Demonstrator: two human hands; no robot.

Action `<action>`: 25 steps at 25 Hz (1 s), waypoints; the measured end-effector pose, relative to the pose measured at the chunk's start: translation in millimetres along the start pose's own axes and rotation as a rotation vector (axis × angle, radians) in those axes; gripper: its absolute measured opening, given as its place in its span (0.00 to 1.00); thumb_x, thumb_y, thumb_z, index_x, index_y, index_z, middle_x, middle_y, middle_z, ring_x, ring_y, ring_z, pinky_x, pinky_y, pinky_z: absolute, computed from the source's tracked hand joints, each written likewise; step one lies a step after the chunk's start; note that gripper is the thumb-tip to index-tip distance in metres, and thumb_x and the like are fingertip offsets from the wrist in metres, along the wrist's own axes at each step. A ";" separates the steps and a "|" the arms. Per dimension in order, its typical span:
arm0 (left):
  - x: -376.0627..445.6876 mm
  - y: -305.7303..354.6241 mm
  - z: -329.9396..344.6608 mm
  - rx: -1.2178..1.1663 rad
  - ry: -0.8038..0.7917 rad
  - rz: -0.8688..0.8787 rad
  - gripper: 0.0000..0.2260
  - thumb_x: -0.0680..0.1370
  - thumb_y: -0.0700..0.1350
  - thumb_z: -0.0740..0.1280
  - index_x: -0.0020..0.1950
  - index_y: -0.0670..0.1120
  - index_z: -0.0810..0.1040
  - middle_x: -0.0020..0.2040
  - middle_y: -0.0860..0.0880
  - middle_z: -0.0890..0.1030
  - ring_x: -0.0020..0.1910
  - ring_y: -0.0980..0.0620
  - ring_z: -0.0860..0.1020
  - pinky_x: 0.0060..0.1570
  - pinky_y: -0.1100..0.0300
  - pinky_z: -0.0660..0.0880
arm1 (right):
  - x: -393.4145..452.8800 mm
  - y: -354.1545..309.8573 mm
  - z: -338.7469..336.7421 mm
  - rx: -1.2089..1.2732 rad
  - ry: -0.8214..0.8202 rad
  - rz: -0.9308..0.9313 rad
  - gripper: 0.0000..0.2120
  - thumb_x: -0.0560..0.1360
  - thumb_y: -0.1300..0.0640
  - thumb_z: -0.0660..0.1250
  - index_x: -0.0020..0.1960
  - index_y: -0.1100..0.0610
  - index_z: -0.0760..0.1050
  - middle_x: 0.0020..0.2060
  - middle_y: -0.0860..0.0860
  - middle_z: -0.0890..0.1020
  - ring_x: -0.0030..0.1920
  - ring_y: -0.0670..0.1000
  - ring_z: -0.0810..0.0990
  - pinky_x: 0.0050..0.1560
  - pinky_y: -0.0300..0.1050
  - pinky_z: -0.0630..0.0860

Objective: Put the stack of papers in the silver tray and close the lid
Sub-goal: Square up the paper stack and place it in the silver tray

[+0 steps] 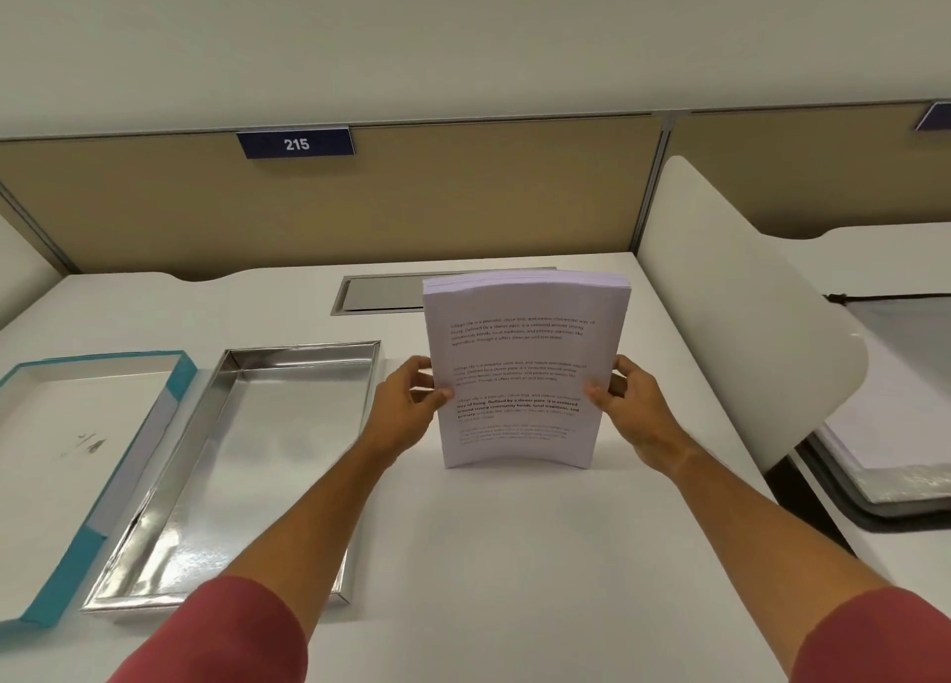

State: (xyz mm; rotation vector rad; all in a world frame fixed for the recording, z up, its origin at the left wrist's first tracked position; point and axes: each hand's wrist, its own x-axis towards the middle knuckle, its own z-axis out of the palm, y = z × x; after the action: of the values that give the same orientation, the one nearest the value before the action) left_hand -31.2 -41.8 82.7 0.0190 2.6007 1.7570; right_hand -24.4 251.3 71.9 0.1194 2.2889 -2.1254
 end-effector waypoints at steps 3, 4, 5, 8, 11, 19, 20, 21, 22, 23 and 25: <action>4.0 7.1 -3.0 0.011 0.034 0.077 0.10 0.77 0.45 0.69 0.57 0.51 0.75 0.49 0.52 0.82 0.47 0.53 0.82 0.41 0.65 0.79 | 3.8 -6.7 -3.4 -0.044 0.025 -0.066 0.09 0.76 0.63 0.69 0.54 0.55 0.76 0.49 0.50 0.86 0.51 0.51 0.84 0.46 0.37 0.80; 4.9 7.5 -3.0 0.005 0.046 0.086 0.08 0.77 0.44 0.68 0.56 0.49 0.76 0.50 0.50 0.82 0.48 0.50 0.82 0.45 0.60 0.81 | 4.2 -7.0 -3.9 -0.054 0.037 -0.075 0.09 0.75 0.64 0.69 0.54 0.56 0.77 0.49 0.50 0.86 0.51 0.51 0.84 0.46 0.38 0.80; 5.3 7.7 -2.7 0.004 0.056 0.088 0.07 0.77 0.43 0.68 0.55 0.48 0.77 0.51 0.48 0.83 0.49 0.48 0.82 0.48 0.55 0.82 | 4.4 -6.7 -4.2 -0.057 0.045 -0.079 0.09 0.75 0.64 0.69 0.54 0.57 0.77 0.49 0.50 0.86 0.51 0.51 0.84 0.48 0.40 0.80; 7.0 5.9 -3.5 0.002 0.058 0.078 0.06 0.77 0.41 0.68 0.54 0.46 0.78 0.51 0.46 0.83 0.50 0.45 0.82 0.50 0.50 0.82 | 5.9 -3.6 -6.3 -0.053 0.035 -0.083 0.10 0.75 0.63 0.70 0.55 0.59 0.77 0.50 0.52 0.86 0.51 0.53 0.84 0.52 0.46 0.80; 7.5 4.4 -4.6 0.001 0.046 0.082 0.06 0.77 0.41 0.68 0.54 0.46 0.78 0.52 0.47 0.83 0.50 0.46 0.82 0.50 0.51 0.81 | 6.8 -1.7 -7.1 -0.040 0.047 -0.088 0.10 0.74 0.64 0.70 0.55 0.60 0.78 0.50 0.54 0.85 0.52 0.55 0.84 0.53 0.47 0.80; 8.4 -4.0 -0.2 -0.026 0.119 0.012 0.07 0.74 0.42 0.72 0.51 0.46 0.79 0.49 0.50 0.83 0.46 0.51 0.83 0.47 0.59 0.79 | 5.7 6.2 -14.3 0.016 0.040 -0.055 0.11 0.72 0.66 0.72 0.54 0.63 0.80 0.49 0.56 0.86 0.51 0.57 0.84 0.55 0.50 0.80; 9.0 -4.5 -0.6 -0.023 0.120 0.011 0.07 0.74 0.43 0.72 0.50 0.46 0.79 0.48 0.51 0.83 0.45 0.52 0.83 0.46 0.60 0.79 | 5.2 6.3 -15.6 0.034 0.042 -0.051 0.12 0.72 0.66 0.73 0.54 0.63 0.80 0.49 0.57 0.86 0.51 0.57 0.84 0.55 0.50 0.80; 9.6 -4.7 -1.0 -0.021 0.119 0.017 0.07 0.74 0.43 0.73 0.50 0.47 0.79 0.47 0.52 0.83 0.45 0.53 0.83 0.45 0.62 0.78 | 5.1 5.7 -16.8 0.046 0.041 -0.047 0.12 0.71 0.66 0.73 0.54 0.64 0.80 0.49 0.57 0.86 0.51 0.58 0.84 0.55 0.51 0.80; 10.4 -5.0 -1.8 -0.020 0.118 0.028 0.06 0.73 0.42 0.73 0.49 0.47 0.79 0.47 0.52 0.84 0.45 0.54 0.83 0.45 0.64 0.78 | 5.4 5.1 -18.0 0.051 0.036 -0.046 0.13 0.71 0.66 0.74 0.54 0.64 0.80 0.49 0.58 0.86 0.51 0.57 0.84 0.55 0.50 0.80; 10.9 -6.0 -2.1 -0.019 0.119 0.038 0.06 0.73 0.42 0.73 0.48 0.47 0.80 0.47 0.52 0.84 0.45 0.54 0.83 0.45 0.64 0.78 | 6.0 5.1 -19.0 0.053 0.032 -0.042 0.13 0.70 0.66 0.74 0.54 0.64 0.81 0.49 0.58 0.86 0.50 0.57 0.84 0.55 0.50 0.80; 11.6 -8.0 -2.2 -0.027 0.126 0.051 0.06 0.73 0.42 0.74 0.48 0.46 0.81 0.47 0.50 0.85 0.46 0.52 0.83 0.47 0.62 0.79 | 6.8 5.1 -19.5 0.050 0.034 -0.037 0.13 0.70 0.66 0.74 0.54 0.64 0.81 0.49 0.58 0.86 0.50 0.57 0.85 0.54 0.49 0.80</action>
State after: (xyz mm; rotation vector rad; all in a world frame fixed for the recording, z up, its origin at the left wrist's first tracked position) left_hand -42.9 -46.6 76.2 -0.0271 2.6852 1.8690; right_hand -30.0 271.3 67.8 0.1152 2.2744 -2.2156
